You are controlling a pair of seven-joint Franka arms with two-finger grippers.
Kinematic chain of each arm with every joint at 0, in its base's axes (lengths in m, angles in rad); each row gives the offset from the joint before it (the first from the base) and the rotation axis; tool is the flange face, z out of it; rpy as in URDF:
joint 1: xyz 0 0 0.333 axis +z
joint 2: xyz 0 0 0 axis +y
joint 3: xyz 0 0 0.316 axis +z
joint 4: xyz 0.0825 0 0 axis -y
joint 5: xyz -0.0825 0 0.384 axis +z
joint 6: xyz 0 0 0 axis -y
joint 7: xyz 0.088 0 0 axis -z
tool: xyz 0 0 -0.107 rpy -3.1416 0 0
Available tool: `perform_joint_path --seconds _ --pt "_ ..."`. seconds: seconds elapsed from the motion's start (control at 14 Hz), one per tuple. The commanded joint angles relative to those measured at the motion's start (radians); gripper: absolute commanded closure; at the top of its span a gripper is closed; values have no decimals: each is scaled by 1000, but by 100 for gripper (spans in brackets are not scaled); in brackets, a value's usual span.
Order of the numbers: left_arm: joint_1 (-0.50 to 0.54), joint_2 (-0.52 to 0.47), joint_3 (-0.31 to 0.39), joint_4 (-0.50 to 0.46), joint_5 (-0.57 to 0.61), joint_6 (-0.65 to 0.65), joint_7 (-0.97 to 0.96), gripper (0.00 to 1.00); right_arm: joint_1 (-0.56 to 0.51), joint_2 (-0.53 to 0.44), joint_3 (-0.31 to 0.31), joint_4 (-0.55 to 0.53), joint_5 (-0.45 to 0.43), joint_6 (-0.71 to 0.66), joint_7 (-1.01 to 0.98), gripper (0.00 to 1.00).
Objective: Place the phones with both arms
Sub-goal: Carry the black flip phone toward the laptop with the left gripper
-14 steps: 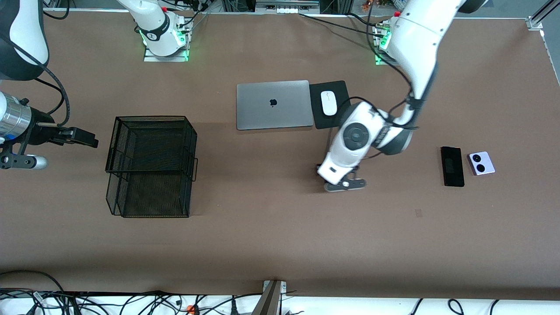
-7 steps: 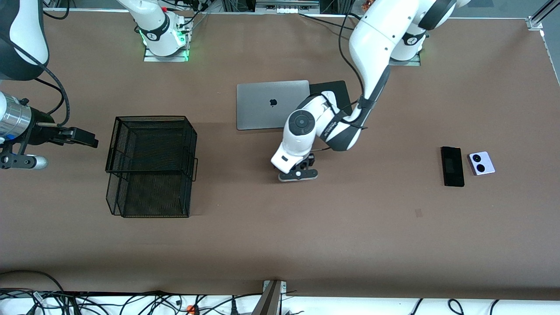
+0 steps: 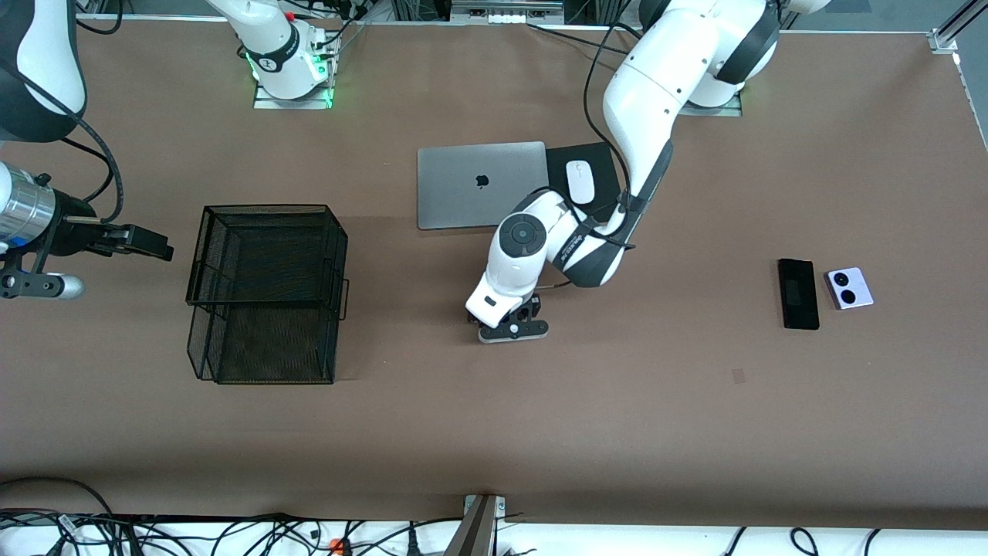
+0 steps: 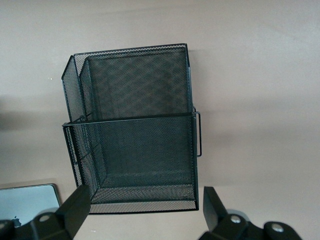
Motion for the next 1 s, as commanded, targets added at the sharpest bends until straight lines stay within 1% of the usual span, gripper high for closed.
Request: perform_joint_path --seconds 0.0,0.21,0.29,0.36,0.5,0.78,0.93 --pt "-39 48 39 59 15 24 -11 100 -2 -2 2 12 1 -10 8 0" --pt "-62 53 55 53 15 33 -15 99 0 -2 4 12 1 -8 8 0" --pt "-63 53 59 52 16 30 -34 45 0 -2 4 10 1 -8 8 0" --pt "-69 53 72 50 18 29 -51 0 0 -2 4 10 1 -8 8 0" --pt "-94 43 108 52 13 13 -72 0 0 -2 4 10 1 -8 8 0" --pt "-79 -6 105 65 9 -150 -57 0 0 -2 4 12 1 -8 7 0" --pt "-53 -48 102 67 6 -241 1 0 0 -2 4 12 -1 -8 7 0"
